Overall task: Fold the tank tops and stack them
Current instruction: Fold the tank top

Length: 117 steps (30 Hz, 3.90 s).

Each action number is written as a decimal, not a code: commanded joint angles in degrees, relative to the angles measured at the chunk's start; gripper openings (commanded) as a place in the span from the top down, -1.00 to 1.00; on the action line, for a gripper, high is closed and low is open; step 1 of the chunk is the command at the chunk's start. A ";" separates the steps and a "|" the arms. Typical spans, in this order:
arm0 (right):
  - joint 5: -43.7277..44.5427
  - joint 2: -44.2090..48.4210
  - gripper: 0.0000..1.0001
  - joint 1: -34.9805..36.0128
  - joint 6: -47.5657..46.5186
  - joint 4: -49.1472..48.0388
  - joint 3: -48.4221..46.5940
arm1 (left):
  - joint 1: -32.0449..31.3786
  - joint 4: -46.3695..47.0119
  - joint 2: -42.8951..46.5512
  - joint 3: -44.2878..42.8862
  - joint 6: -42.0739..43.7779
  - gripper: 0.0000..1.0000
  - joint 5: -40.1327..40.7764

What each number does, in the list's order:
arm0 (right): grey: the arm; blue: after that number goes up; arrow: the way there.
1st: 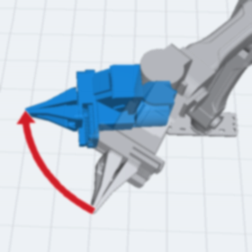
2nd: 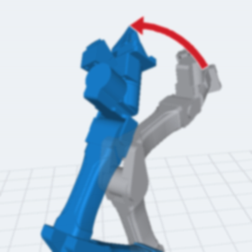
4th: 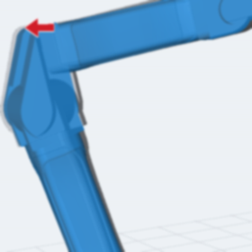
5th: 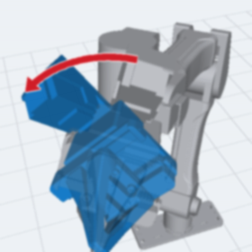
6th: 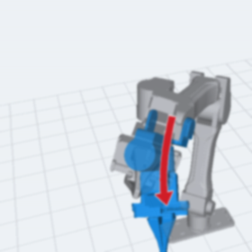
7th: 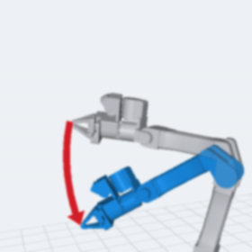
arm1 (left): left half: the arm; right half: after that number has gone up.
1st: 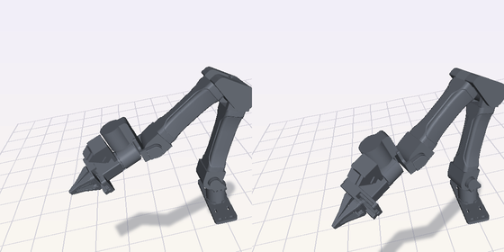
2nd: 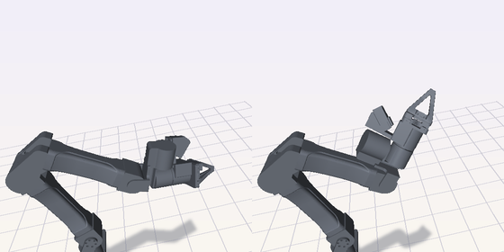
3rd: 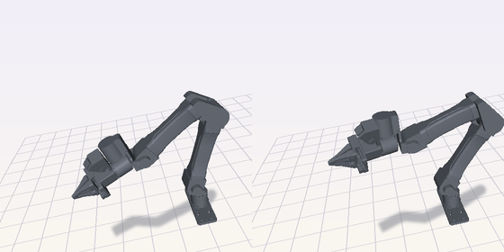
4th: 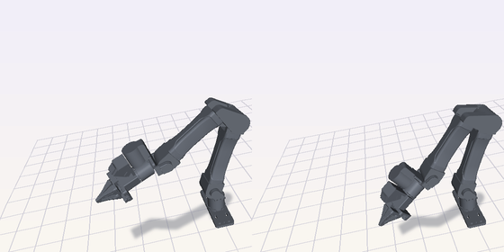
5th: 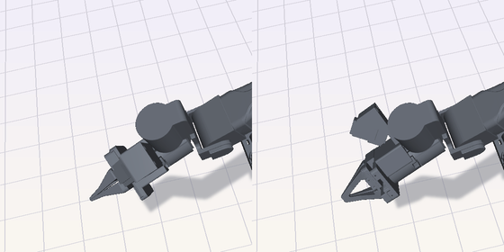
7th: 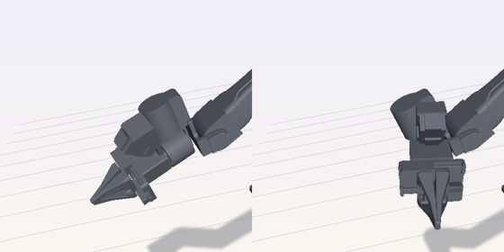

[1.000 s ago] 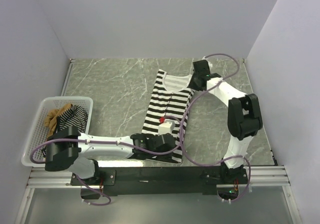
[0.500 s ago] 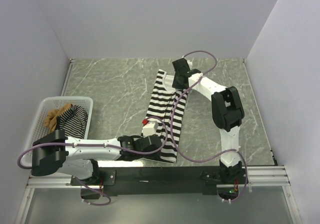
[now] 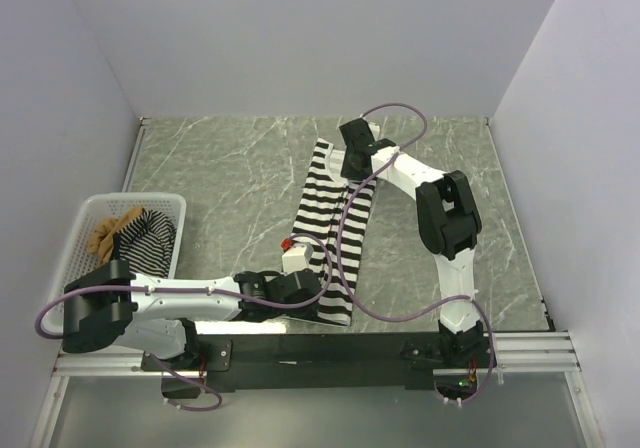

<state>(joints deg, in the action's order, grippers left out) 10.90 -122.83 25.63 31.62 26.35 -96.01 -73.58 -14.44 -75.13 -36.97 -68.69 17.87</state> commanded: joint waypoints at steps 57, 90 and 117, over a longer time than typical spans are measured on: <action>-10.72 63.67 0.13 29.91 24.36 -11.14 73.32 | 18.03 -9.48 18.09 12.71 -3.30 -0.10 -3.36; -7.65 83.00 0.22 37.65 33.42 8.00 81.07 | 4.15 -8.14 8.15 11.75 -9.10 0.22 -3.63; -8.25 79.86 0.16 37.65 34.74 3.19 81.15 | 4.15 -7.89 8.95 16.14 -10.33 0.19 -6.44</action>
<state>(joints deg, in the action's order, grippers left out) 1.98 -40.38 62.87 67.42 30.61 -14.90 -69.10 -17.08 -63.68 -23.49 -79.33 12.25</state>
